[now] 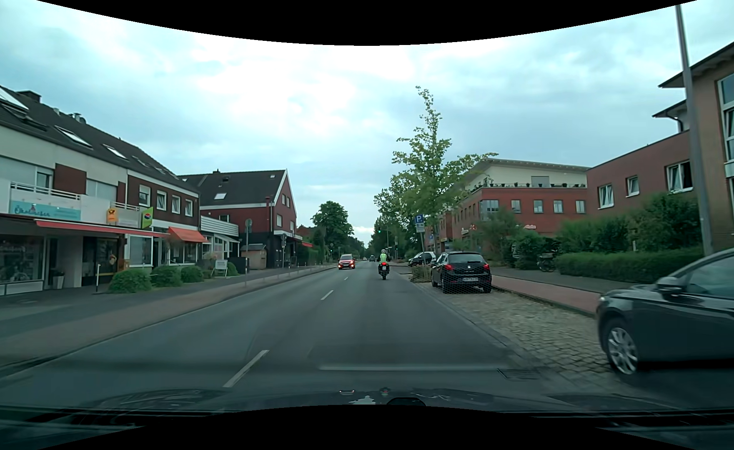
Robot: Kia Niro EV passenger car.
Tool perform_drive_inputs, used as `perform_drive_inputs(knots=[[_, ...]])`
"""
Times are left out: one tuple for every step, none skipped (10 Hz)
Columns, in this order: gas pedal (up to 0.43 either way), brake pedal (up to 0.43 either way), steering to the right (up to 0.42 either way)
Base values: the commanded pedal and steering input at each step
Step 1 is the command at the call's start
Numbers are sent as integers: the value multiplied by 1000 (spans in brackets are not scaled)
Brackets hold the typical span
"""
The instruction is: Follow the waypoints while adhering to traffic rules and regulations
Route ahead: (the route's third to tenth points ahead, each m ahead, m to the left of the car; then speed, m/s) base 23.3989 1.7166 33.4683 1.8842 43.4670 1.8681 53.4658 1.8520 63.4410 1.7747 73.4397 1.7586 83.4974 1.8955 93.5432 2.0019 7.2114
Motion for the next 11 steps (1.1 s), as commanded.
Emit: perform_drive_inputs(knots=[[150,0,-12],[150,0,-12],[150,0,-12],[150,0,-11],[150,0,-11],[150,0,-11],[150,0,-10],[150,0,-7],[150,0,0],[150,0,1],[150,0,0]])
